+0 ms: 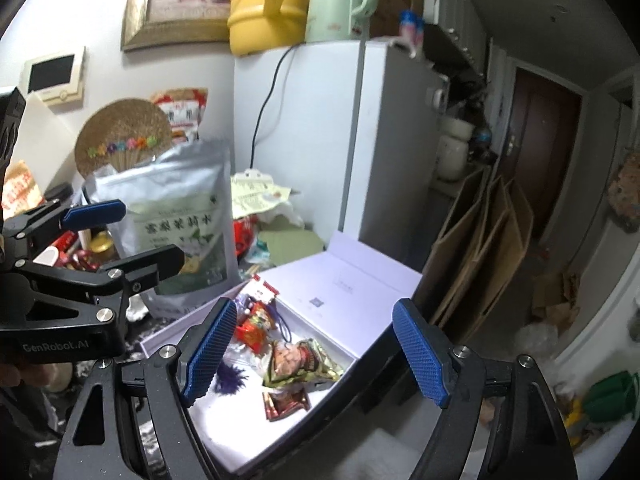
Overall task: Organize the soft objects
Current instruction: 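Open both tools and withdraw them from the lavender box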
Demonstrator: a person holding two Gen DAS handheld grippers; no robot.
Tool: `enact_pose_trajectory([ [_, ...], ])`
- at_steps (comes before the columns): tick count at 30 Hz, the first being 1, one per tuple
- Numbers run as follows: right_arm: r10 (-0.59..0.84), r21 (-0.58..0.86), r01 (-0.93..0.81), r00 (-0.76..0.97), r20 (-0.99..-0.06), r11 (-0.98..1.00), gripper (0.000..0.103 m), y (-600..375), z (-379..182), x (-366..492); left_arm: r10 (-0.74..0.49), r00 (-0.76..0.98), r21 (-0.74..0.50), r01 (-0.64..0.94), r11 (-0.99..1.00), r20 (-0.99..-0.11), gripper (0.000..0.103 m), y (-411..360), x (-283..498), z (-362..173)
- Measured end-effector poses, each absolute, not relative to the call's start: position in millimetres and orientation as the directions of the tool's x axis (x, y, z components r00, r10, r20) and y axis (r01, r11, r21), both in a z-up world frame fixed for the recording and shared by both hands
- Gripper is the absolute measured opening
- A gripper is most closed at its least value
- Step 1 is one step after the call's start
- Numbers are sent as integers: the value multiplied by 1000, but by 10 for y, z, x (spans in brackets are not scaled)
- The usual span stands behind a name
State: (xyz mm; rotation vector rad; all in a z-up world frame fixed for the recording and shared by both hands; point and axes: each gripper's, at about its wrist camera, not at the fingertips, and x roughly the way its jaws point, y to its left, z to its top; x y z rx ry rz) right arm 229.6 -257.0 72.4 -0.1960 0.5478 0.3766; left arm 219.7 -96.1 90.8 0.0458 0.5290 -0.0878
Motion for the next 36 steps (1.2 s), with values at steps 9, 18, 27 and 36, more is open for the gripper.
enact_pose_trajectory([
  [9, 276, -79, -348, 846, -455, 934, 86, -2665, 977, 1734, -73, 903, 46, 101, 994, -424, 99, -962, 1648, 1128],
  [18, 243, -85, -299, 885, -398, 950, 93, -2678, 1019, 1231, -92, 908, 26, 112, 993, -409, 101, -864, 1210, 1087],
  [27, 238, -46, -280, 882, -407, 959, 93, -2644, 814, 858, -101, 895, 14, 119, 993, -434, 101, -799, 886, 855],
  [36, 244, 8, -269, 859, -450, 963, 93, -2642, 524, 657, -84, 872, 9, 101, 995, -483, 101, -732, 741, 509],
])
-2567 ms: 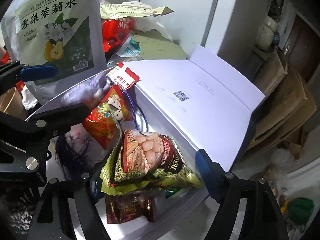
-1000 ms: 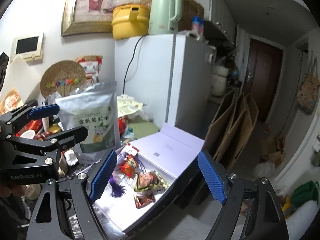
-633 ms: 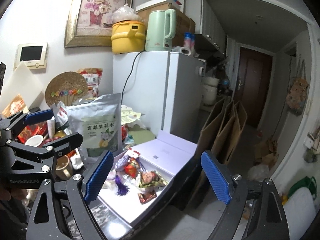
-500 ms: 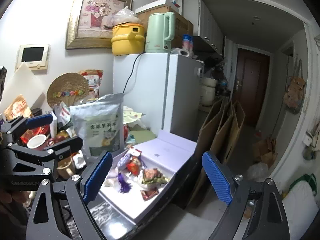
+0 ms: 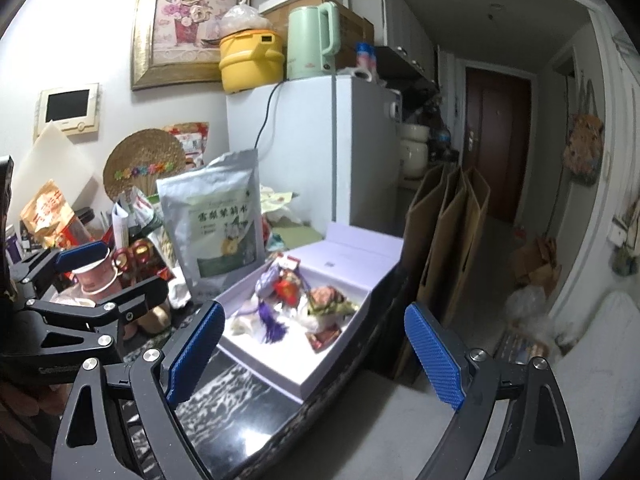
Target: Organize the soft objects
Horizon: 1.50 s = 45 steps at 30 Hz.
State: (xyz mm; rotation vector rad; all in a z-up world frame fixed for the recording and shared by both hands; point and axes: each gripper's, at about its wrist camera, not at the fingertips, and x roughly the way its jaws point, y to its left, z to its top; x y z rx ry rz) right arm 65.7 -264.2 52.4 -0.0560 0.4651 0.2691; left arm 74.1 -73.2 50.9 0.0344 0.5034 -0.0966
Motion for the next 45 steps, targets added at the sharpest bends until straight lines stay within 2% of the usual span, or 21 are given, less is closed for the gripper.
enact_pose_trajectory([
  [8, 252, 48, -264, 830, -497, 963, 93, -2622, 248, 604, -84, 857, -5, 95, 995, -508, 101, -652, 701, 290],
  [19, 231, 33, -253, 814, -533, 967, 93, -2523, 77, 578, -113, 838, -42, 107, 993, -534, 101, -530, 717, 120],
  [45, 238, 34, -263, 804, -545, 964, 93, -2419, 30, 556, -111, 845, -41, 105, 994, -523, 101, -458, 673, 152],
])
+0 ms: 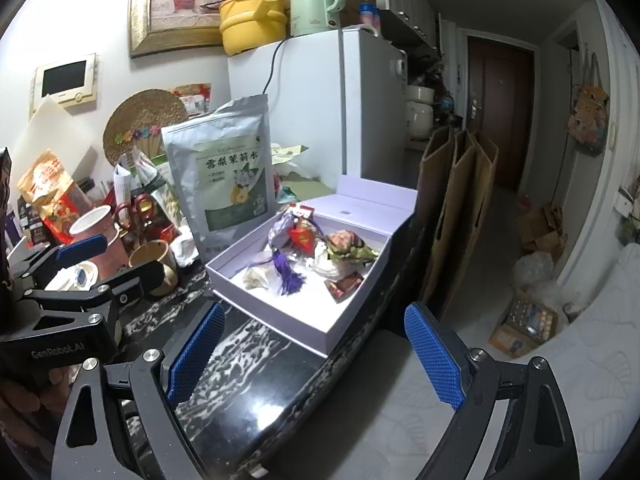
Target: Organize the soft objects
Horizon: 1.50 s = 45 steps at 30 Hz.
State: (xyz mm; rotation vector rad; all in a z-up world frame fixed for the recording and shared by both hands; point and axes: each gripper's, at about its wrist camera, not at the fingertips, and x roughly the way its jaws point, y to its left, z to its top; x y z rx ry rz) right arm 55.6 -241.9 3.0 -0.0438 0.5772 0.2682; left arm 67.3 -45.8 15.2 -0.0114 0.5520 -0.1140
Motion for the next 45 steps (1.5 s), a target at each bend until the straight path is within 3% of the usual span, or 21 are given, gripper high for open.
enact_pose_trajectory([
  [45, 231, 26, -259, 807, -543, 965, 93, -2411, 67, 477, -141, 842, -61, 128, 990, -521, 101, -473, 611, 187],
])
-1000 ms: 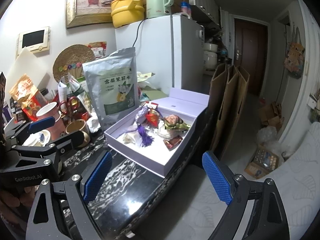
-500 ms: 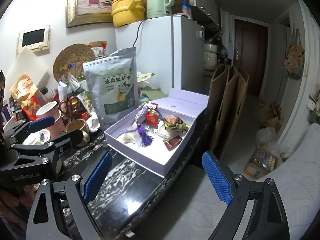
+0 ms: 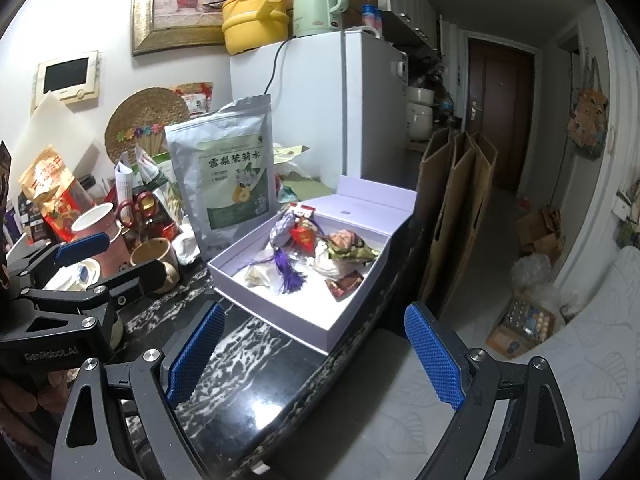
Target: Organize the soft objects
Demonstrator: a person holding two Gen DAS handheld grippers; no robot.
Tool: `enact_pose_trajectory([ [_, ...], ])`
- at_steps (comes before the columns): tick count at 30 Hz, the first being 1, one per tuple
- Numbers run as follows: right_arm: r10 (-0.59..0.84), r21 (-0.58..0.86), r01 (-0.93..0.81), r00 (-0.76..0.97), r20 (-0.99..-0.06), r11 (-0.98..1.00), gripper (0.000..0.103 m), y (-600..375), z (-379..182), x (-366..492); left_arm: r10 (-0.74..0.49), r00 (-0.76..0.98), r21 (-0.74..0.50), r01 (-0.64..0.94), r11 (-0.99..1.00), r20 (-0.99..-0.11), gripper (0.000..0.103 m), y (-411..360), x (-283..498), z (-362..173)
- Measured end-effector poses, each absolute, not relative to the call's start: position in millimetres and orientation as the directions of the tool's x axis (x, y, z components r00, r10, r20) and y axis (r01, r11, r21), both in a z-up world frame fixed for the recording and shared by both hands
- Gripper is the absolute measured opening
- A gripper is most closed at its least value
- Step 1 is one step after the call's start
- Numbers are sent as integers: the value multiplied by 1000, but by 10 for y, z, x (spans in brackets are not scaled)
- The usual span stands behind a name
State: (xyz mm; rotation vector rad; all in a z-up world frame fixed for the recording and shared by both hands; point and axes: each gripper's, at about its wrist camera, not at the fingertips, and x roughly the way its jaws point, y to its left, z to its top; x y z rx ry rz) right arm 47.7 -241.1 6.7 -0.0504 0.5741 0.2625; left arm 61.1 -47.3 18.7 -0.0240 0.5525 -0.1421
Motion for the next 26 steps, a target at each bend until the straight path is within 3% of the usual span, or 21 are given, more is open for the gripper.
enact_pose_trajectory([
  [26, 216, 20, -244, 815, -538, 970, 93, -2487, 91, 443, -149, 842, -32, 155, 987, -518, 101, -549, 559, 210],
])
